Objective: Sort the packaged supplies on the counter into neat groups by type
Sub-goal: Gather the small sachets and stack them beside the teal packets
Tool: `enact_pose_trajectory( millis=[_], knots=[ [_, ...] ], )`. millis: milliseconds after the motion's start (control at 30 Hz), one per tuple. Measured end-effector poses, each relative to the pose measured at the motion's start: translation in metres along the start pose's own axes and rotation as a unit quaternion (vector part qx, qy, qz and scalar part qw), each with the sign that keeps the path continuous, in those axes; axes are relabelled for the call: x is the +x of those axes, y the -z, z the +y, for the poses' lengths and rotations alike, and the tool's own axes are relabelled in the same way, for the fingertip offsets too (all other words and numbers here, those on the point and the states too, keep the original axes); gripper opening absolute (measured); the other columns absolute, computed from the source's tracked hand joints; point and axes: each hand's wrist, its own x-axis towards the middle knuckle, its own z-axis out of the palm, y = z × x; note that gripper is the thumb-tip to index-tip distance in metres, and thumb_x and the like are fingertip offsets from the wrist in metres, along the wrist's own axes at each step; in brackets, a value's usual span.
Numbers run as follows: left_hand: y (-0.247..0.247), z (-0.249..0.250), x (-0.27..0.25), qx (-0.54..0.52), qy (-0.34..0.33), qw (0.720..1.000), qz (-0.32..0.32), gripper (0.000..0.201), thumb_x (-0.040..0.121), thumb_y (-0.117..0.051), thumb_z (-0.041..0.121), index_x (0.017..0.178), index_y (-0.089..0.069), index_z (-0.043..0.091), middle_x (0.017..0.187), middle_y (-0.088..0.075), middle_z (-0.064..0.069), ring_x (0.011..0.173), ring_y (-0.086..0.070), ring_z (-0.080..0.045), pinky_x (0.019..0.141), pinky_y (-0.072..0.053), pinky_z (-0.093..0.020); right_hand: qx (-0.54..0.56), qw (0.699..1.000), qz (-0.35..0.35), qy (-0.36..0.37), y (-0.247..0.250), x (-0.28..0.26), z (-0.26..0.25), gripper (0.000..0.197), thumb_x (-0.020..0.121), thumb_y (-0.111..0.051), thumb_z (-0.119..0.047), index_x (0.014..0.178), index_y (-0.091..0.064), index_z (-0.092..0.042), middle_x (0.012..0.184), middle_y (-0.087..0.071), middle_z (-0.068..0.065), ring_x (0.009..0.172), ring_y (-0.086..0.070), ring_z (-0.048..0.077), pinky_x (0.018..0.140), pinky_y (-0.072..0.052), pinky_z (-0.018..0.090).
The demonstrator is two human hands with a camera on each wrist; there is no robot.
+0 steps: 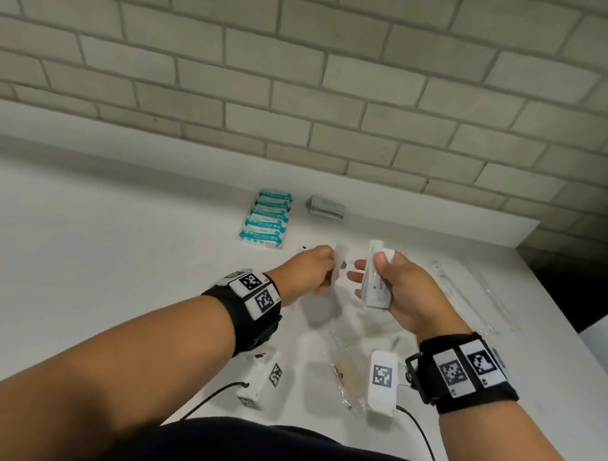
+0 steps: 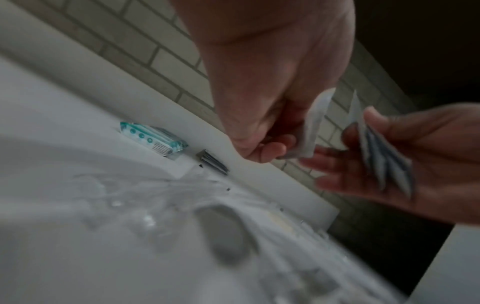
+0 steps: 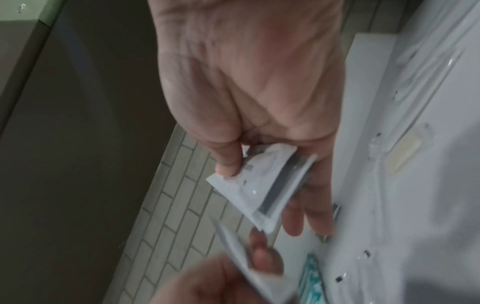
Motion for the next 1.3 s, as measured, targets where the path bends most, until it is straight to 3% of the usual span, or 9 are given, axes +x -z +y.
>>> enact_pose_trajectory(
  millis=[167,400,533,633,767,933,1000,1100,1300],
  knots=[
    [-0.003,0.026,-0.004,-0.194,0.008,0.98,-0.052,0.059,0.087,-0.033,0.074,0.077,-0.057,0.02,0.061,-0.041,0.005,0.052,-0.036,-0.011,0.051,-0.03,-0.024,0.001,1.0,-0.007,0.03,-0.026,0.002,-0.012,0.027,0.104,-0.038,-0.021,0.117,-0.055,-0.005,0.098,-0.067,0.014,0.088,-0.064,0.029,0.075,-0.053,0.041],
    [-0.012,0.035,-0.007,-0.236,-0.008,0.97,-0.05,0.057,0.098,-0.029,0.056,0.116,-0.063,0.014,0.114,-0.066,-0.014,0.11,-0.063,-0.027,0.101,-0.047,-0.042,-0.028,0.997,0.012,0.067,-0.043,0.011,-0.018,0.016,0.097,-0.053,-0.023,0.101,-0.064,-0.012,0.094,-0.072,0.011,0.087,-0.069,0.028,0.075,-0.054,0.043],
    [-0.011,0.039,-0.013,-0.307,0.013,0.951,-0.036,0.032,0.102,-0.041,0.032,0.122,-0.056,0.011,0.109,-0.063,-0.011,0.099,-0.062,-0.022,0.098,-0.047,-0.041,-0.03,0.996,0.043,0.072,-0.052,0.015,-0.015,0.024,0.096,-0.044,-0.016,0.093,-0.068,-0.014,0.098,-0.072,0.017,0.089,-0.067,0.032,0.076,-0.056,0.045],
    [-0.006,0.039,-0.012,-0.331,0.043,0.942,0.017,0.025,0.102,-0.044,0.024,0.118,-0.06,0.013,0.111,-0.067,-0.012,0.1,-0.065,-0.026,0.094,-0.051,-0.044,-0.017,0.997,0.003,0.071,-0.055,0.014,-0.015,0.035,0.101,-0.037,-0.014,0.117,-0.064,-0.029,0.111,-0.07,0.003,0.095,-0.069,0.015,0.073,-0.055,0.03],
    [0.002,0.04,-0.009,-0.346,0.056,0.935,0.062,0.029,0.102,-0.044,0.02,0.123,-0.061,0.01,0.11,-0.07,-0.01,0.108,-0.065,-0.026,0.1,-0.049,-0.045,-0.168,0.977,-0.057,0.119,-0.044,0.008,-0.02,0.055,0.1,-0.046,-0.019,0.15,-0.027,-0.032,0.144,-0.046,-0.008,0.104,-0.053,-0.006,0.082,-0.042,0.015],
    [0.006,0.045,-0.01,-0.318,0.061,0.945,0.045,0.023,0.094,-0.051,0.01,0.115,-0.06,0.004,0.091,-0.068,-0.016,0.087,-0.068,-0.03,0.077,-0.056,-0.04,-0.423,0.865,-0.172,0.206,-0.034,0.001,-0.029,0.132,0.063,-0.088,-0.034,0.144,0.015,-0.052,0.158,0.003,-0.023,0.146,-0.001,0.002,0.116,-0.022,0.03],
    [0.004,0.047,-0.012,-0.286,0.074,0.955,-0.006,0.019,0.093,-0.047,0.006,0.101,-0.065,0.007,0.083,-0.071,-0.009,0.079,-0.07,-0.021,0.069,-0.055,-0.033,-0.477,0.825,-0.174,0.248,-0.038,0.004,-0.032,0.136,0.061,-0.088,-0.031,0.14,0.02,-0.057,0.158,-0.005,-0.018,0.148,-0.01,0.012,0.115,-0.031,0.035],
    [0.006,0.049,-0.013,-0.271,0.087,0.958,-0.042,0.022,0.091,-0.047,0.003,0.079,-0.062,0.013,0.059,-0.065,0.001,0.055,-0.064,-0.009,0.052,-0.049,-0.023,-0.459,0.829,-0.151,0.281,-0.036,0.007,-0.041,0.13,0.066,-0.085,-0.021,0.138,0.016,-0.061,0.142,-0.027,-0.014,0.135,-0.035,0.007,0.099,-0.049,0.029],
    [0.009,0.055,-0.011,-0.267,0.096,0.958,-0.028,0.022,0.093,-0.048,0.005,0.076,-0.059,0.012,0.058,-0.062,-0.002,0.054,-0.063,-0.014,0.045,-0.048,-0.021,-0.51,0.788,-0.141,0.315,-0.037,0.011,-0.044,0.13,0.062,-0.087,-0.028,0.144,0.012,-0.055,0.137,-0.036,-0.012,0.129,-0.038,0.008,0.098,-0.045,0.026]
  ],
)
